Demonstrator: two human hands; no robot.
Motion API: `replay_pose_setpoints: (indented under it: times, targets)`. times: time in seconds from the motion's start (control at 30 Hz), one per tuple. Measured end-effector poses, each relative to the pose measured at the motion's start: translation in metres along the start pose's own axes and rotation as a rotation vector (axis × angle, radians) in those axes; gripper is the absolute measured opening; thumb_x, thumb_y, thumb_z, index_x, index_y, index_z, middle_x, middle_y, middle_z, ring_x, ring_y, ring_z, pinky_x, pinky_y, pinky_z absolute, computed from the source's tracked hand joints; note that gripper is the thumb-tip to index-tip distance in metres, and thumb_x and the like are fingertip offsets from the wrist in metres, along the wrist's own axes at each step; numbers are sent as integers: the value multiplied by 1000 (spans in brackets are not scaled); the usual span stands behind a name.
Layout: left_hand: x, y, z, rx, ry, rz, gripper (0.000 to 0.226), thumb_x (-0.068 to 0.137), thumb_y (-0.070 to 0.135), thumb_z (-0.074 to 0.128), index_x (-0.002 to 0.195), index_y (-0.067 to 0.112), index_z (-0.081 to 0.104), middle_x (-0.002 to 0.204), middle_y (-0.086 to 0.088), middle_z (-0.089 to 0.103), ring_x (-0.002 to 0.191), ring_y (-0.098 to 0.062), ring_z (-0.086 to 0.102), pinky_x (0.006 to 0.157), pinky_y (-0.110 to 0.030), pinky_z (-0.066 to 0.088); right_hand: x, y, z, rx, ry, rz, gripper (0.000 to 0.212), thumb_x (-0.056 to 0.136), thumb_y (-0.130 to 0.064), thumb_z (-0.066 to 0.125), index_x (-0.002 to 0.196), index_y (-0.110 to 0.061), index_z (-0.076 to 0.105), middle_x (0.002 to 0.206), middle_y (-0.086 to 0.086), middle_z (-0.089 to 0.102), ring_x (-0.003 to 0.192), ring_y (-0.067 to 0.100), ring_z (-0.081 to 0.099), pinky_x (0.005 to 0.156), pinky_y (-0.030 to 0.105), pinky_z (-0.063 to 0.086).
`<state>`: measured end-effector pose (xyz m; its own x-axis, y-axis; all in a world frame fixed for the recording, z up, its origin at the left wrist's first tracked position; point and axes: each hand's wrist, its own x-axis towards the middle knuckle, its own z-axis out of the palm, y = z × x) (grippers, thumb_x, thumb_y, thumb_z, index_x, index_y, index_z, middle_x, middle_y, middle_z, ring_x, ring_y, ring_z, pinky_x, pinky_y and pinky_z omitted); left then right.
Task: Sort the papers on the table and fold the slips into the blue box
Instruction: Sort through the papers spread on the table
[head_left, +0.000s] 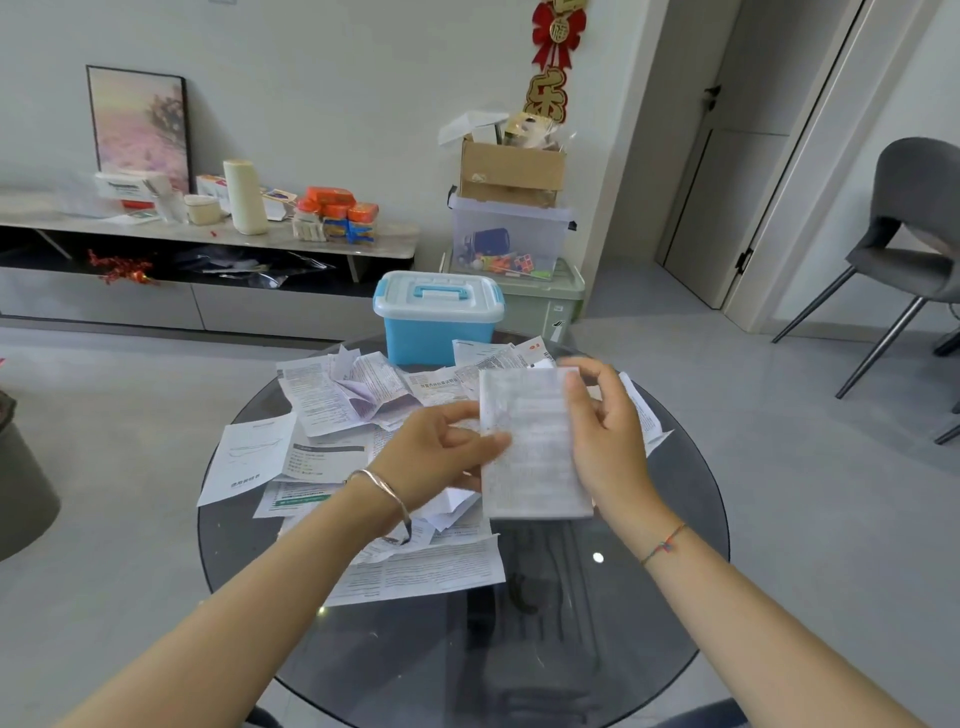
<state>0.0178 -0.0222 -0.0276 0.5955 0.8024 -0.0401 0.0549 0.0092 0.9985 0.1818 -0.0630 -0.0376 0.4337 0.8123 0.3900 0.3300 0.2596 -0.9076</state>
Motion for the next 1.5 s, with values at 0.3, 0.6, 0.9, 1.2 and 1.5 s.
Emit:
replay_pose_setpoints:
  times: [0.3,0.6,0.9,1.2,1.5]
  targets:
    - [1,8,-19,-95,147,230,56,97,13,49,138,47,35,82,-8,70,63,-27,63,51,-28,56,0,-11,-25,41,-424,-34,39,89,8,56,99,-27,70,109,-10,70,101,9,67,82,19,53]
    - [-1,1,-13,96,59,378,28,84,9,64,108,23,64,105,2,72,89,-15,72,79,-22,56,2,-14,-28,165,-338,24,17,85,-7,63,99,-12,71,96,1,75,87,13,71,71,20,55]
    - [4,0,-12,-37,114,364,17,73,24,65,69,8,60,78,-3,75,80,-17,73,69,-21,57,-1,-15,-17,276,-247,117,27,79,-23,63,93,0,66,83,-1,75,78,15,72,62,23,57]
    - [4,1,-7,-117,148,410,53,79,27,60,128,40,42,103,-3,73,94,-18,71,75,-31,59,-5,-10,-12,123,-245,53,14,86,-10,63,72,-8,62,71,-5,72,64,12,69,60,22,56]
    - [2,0,0,2,217,360,14,88,11,61,99,20,61,93,-1,74,79,-17,73,62,-28,59,-12,-4,-4,63,-99,17,27,88,-28,60,77,-3,58,63,0,62,51,13,53,49,20,45]
